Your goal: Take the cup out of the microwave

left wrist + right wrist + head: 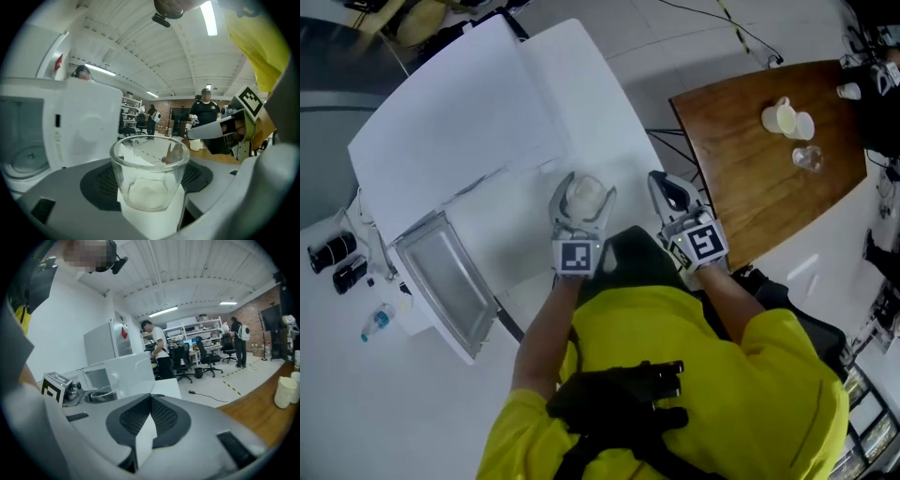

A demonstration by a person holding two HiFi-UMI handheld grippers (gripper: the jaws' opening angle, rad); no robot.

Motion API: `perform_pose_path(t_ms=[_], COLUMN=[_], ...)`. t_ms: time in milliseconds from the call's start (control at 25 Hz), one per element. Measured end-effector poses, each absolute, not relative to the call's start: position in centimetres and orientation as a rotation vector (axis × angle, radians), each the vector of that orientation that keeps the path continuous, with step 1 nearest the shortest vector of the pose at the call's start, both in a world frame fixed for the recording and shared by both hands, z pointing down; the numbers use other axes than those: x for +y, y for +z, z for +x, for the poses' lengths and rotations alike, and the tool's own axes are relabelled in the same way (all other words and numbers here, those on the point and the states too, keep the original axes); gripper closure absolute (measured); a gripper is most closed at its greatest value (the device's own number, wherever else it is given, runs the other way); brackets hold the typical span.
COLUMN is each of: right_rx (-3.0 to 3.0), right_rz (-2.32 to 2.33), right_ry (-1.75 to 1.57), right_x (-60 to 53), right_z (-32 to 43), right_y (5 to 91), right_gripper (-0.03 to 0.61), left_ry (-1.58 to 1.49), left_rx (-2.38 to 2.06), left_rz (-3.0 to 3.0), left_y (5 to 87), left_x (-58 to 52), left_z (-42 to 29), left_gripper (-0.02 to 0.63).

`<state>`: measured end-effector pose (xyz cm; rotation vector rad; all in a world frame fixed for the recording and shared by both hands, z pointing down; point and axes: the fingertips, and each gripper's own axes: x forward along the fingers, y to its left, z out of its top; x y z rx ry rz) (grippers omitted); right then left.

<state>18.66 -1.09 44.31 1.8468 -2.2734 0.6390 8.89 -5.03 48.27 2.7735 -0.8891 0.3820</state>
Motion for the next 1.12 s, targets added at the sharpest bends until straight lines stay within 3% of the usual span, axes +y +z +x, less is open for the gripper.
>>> perform_pose_path(t_ms=[400, 960, 1120], right_rx=[-2.162, -2.167, -2.177], right_rz=[1.915, 1.896, 1.881], right_ry=[0.723, 0.776, 0.785], right_x=[-0.2, -0.8, -1.1], right_z=[22.5, 21.2, 20.6], right_y=[50.8, 51.8, 52.1], right_gripper=[0.574, 0.574, 0.574], left_ry=[0.461, 0.654, 0.658], left_rx=[-0.805, -0.745, -0.744], left_rz=[2.738, 2.857, 2.837], left_y=[57.8, 59.5, 59.6], left_x=[-7.0, -5.1, -4.6], left_z=[15.6, 16.1, 15.5], left_gripper=[0.264, 0.261, 0.220])
